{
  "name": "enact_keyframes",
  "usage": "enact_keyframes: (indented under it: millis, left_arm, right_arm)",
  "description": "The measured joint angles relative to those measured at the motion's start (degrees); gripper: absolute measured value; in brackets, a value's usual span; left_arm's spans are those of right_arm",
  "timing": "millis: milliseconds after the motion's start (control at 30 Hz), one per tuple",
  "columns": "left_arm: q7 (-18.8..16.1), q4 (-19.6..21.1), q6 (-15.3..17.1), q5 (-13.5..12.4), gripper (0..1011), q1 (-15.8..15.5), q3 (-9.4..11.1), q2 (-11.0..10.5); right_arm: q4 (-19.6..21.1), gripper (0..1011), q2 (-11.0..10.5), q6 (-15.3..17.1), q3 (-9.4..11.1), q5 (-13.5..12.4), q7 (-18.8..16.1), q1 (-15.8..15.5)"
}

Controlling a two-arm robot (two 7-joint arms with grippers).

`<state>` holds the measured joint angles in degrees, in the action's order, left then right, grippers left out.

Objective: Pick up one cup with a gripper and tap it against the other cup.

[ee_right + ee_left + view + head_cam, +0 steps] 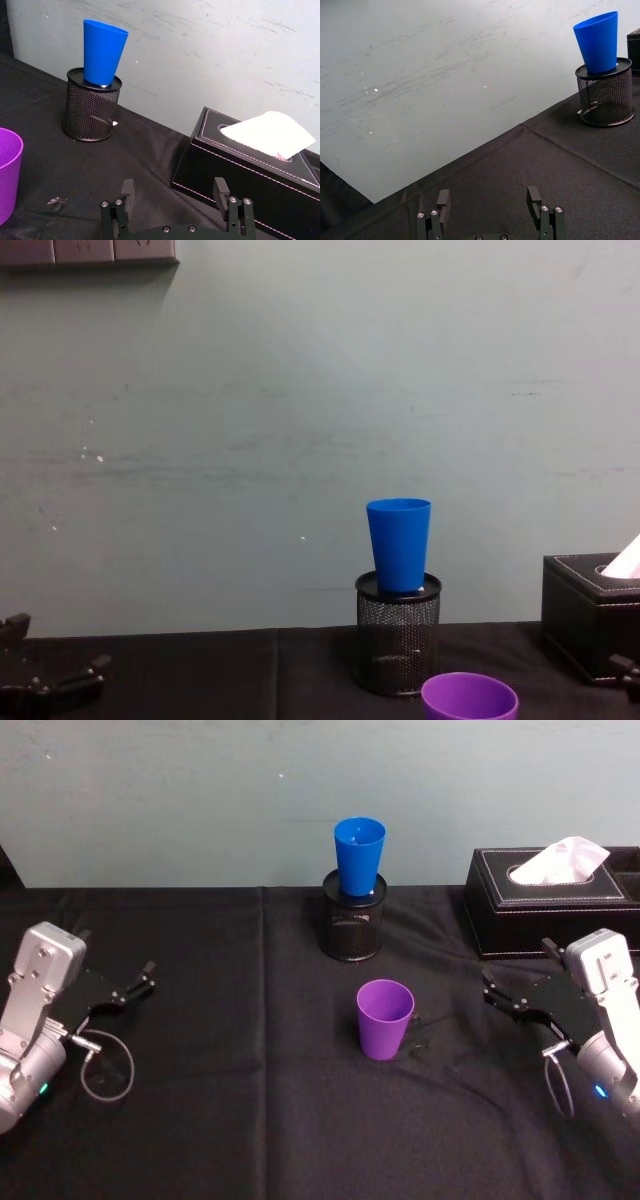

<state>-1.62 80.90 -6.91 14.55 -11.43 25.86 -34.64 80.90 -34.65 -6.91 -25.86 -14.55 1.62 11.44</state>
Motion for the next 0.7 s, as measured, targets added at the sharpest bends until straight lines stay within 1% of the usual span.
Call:
enact_keyframes:
  millis: [700]
  left_arm:
    - [0.0, 0.0, 0.0, 0.0, 1000, 0.0, 0.0, 0.0]
  right_arm:
    - [0.0, 1000, 0.0, 0.0, 0.0, 0.0, 0.0, 0.0]
